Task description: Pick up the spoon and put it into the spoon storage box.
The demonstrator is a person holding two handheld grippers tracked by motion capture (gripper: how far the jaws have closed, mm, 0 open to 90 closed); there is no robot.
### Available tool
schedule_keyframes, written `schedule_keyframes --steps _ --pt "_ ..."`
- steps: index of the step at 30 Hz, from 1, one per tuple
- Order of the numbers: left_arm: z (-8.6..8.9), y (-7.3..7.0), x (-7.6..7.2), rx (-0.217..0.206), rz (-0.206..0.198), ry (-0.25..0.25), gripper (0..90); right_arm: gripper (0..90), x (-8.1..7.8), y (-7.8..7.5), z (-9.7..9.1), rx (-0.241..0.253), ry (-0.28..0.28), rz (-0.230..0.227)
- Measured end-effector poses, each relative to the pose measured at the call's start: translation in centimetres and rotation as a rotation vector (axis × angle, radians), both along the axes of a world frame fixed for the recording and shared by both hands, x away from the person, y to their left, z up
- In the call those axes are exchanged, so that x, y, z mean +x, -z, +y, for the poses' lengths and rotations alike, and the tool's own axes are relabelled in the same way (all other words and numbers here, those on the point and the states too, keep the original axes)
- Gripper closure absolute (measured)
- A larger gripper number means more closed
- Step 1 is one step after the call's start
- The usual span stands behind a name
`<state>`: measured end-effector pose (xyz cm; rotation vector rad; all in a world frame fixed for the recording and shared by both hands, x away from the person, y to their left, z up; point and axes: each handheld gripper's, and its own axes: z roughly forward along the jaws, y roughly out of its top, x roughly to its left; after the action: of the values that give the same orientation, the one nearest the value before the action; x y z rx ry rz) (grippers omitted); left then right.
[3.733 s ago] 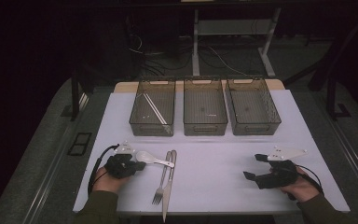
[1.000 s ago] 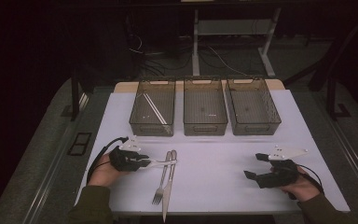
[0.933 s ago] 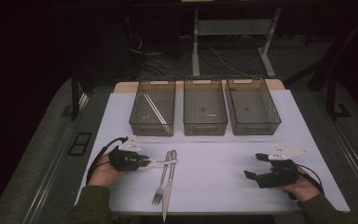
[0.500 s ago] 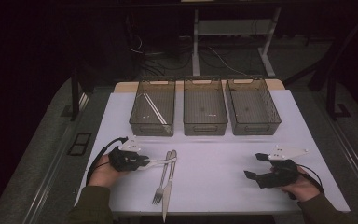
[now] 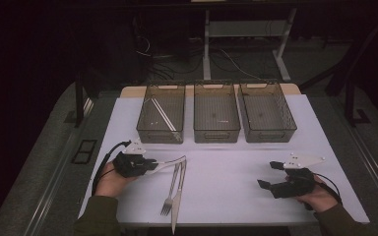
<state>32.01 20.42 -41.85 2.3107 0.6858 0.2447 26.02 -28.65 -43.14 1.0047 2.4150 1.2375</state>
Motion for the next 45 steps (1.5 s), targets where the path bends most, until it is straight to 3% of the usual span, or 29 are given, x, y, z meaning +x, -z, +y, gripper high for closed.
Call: schedule_keyframes --steps 23,45 --pt "-2.9 -1.9 0.0 -0.073 -0.037 -0.043 79.9 17.8 0.0 0.0 0.0 0.001 -0.004 -0.004" --pt "-5.6 -3.8 2.0 -0.127 -0.069 0.004 79.9 14.9 0.1 0.4 0.1 0.017 -0.028 0.004"
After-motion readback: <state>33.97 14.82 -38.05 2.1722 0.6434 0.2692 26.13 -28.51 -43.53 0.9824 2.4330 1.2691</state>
